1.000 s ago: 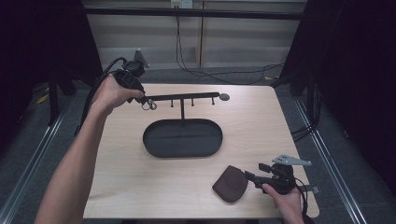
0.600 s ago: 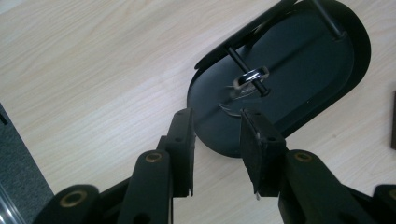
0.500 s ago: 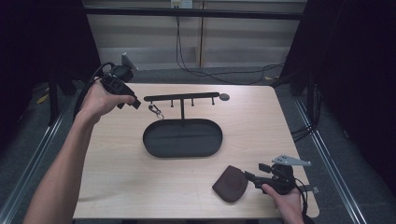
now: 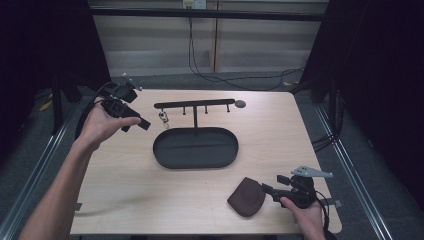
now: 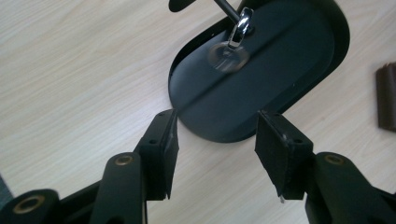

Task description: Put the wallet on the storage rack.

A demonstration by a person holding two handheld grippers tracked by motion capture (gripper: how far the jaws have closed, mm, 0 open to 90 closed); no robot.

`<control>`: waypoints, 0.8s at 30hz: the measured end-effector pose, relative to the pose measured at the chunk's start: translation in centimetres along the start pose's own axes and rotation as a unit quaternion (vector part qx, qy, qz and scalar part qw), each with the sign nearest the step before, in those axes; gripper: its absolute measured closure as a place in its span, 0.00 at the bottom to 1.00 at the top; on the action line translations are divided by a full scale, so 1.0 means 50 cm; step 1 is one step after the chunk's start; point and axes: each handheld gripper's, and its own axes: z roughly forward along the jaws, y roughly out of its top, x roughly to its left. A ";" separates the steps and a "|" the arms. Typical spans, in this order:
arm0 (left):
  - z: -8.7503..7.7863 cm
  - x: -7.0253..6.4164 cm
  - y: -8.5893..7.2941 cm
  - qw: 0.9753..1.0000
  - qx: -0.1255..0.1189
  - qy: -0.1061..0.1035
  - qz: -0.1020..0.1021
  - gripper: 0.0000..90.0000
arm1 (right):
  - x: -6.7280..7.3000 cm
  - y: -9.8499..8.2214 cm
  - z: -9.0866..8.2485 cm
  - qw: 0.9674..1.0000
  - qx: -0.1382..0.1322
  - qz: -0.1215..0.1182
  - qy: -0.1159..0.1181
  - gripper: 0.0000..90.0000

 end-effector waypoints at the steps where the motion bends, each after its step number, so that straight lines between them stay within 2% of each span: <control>1: 0.002 -0.004 -0.008 1.000 -0.010 -0.002 0.000 0.53 | 0.000 0.000 -0.001 1.000 -0.001 0.001 0.001 0.28; 2: 0.007 -0.009 -0.016 1.000 -0.014 -0.009 0.001 0.53 | 0.000 0.000 -0.001 1.000 -0.002 0.000 0.001 0.28; 7: 0.027 -0.021 -0.047 0.999 -0.034 -0.015 0.010 0.47 | -0.001 0.000 0.001 1.000 0.001 0.003 0.001 0.28; 9: 0.036 -0.022 -0.056 0.999 -0.038 -0.017 0.018 0.42 | -0.001 0.000 0.000 1.000 0.002 0.003 0.001 0.28; 12: 0.046 -0.018 -0.069 0.998 -0.050 -0.028 0.015 0.36 | -0.002 0.001 0.000 1.000 0.001 0.005 0.002 0.28; 17: 0.052 -0.011 -0.107 0.997 -0.073 -0.026 -0.007 0.34 | -0.003 0.001 0.001 1.000 0.000 0.007 0.001 0.28; 20: 0.053 -0.012 -0.129 0.995 -0.088 -0.035 -0.019 0.31 | -0.003 0.001 -0.001 1.000 -0.002 0.008 0.001 0.27; 22: 0.056 -0.009 -0.146 0.994 -0.094 -0.045 -0.018 0.27 | -0.003 0.001 -0.001 1.000 -0.002 0.009 0.002 0.27; 24: 0.059 -0.005 -0.164 0.992 -0.107 -0.059 -0.024 0.24 | -0.004 0.001 -0.001 1.000 -0.002 0.012 -0.001 0.24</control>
